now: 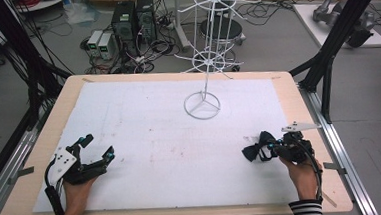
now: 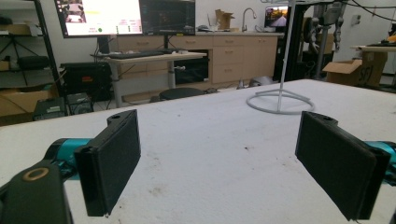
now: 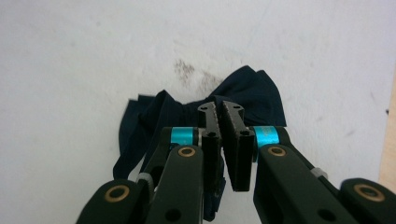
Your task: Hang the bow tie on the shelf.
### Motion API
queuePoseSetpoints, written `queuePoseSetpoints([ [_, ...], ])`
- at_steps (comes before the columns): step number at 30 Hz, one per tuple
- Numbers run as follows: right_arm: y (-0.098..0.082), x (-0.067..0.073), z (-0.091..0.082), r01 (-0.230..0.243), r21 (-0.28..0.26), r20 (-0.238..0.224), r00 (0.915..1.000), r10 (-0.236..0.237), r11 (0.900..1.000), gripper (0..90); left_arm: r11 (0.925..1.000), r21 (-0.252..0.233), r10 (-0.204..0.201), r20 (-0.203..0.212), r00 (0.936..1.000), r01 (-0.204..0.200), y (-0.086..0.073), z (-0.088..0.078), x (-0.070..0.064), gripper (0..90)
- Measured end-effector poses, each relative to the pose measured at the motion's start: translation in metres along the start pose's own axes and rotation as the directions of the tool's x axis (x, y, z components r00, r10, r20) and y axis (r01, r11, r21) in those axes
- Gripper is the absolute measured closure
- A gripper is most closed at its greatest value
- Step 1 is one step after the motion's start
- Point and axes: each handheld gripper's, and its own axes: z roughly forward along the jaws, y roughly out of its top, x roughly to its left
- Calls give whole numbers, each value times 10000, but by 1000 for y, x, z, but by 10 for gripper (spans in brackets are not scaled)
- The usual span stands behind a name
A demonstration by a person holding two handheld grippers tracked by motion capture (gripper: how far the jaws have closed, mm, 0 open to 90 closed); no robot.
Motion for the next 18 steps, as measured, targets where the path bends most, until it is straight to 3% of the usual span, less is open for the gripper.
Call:
queuePoseSetpoints([
  [5, 0, 0, -3, -248, -961, -549, 9983, 196, 9951, 859, 10000, 10, -22, 4, 10000, 22, 0, 0, 0, 145],
  [11, 3, 0, -8, -709, -1872, -1163, 9920, 495, 9798, 860, 10000, 58, -26, 1, 10000, 26, 0, 1, 0, 146],
  [18, 6, 4, -11, -490, -2858, -1327, 9911, 111, 9570, 860, 10000, 67, -5, -1, 10000, 5, 0, 1, 0, 146],
])
